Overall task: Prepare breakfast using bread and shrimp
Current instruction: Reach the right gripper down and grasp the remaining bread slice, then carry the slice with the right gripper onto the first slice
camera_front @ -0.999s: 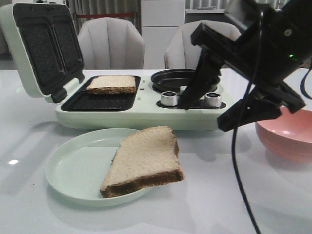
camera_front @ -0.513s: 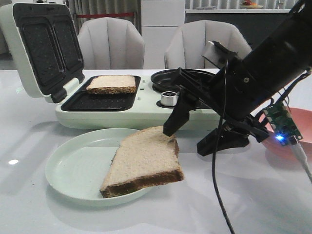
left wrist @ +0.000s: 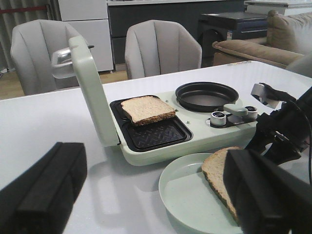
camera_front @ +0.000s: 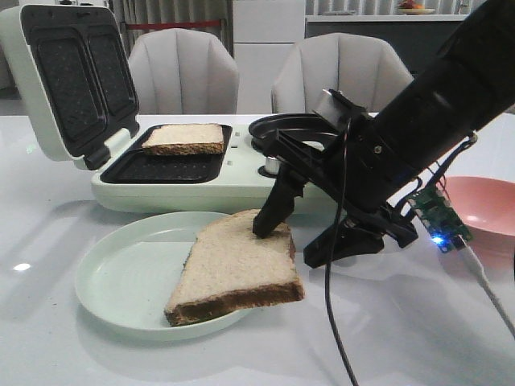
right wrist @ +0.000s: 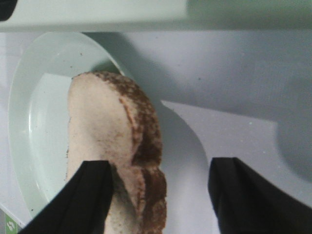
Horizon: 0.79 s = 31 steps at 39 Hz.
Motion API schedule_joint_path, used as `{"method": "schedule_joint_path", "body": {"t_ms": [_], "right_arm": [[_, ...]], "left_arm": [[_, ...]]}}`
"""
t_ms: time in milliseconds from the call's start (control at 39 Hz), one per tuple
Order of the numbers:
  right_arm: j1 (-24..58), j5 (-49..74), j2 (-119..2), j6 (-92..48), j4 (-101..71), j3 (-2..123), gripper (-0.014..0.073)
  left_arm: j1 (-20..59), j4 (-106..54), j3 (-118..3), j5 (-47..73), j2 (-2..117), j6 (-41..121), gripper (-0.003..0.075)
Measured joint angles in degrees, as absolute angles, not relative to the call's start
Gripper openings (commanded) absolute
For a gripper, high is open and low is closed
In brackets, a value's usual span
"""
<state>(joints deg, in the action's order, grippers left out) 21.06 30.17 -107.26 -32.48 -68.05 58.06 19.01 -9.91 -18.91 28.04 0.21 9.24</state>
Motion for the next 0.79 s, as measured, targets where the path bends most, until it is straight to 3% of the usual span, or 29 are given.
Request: {"method": "schedule_joint_path", "body": {"t_ms": [128,231,794], "right_arm": [[21.3,31.2,-107.3,-32.8,-68.2,59.1,0.0281],[21.3,31.9,-107.3,-33.4,-68.4,60.0,0.0239],[21.3,33.0,-99.7,-37.3,-70.2,61.4,0.0238]], "left_arm": [[19.0,-9.9,-18.9,28.0,0.2,9.2,0.0625],[19.0,-9.9,-18.9,28.0,0.2,9.2,0.0625],[19.0,-9.9,-18.9,28.0,0.2,9.2,0.0625]]}}
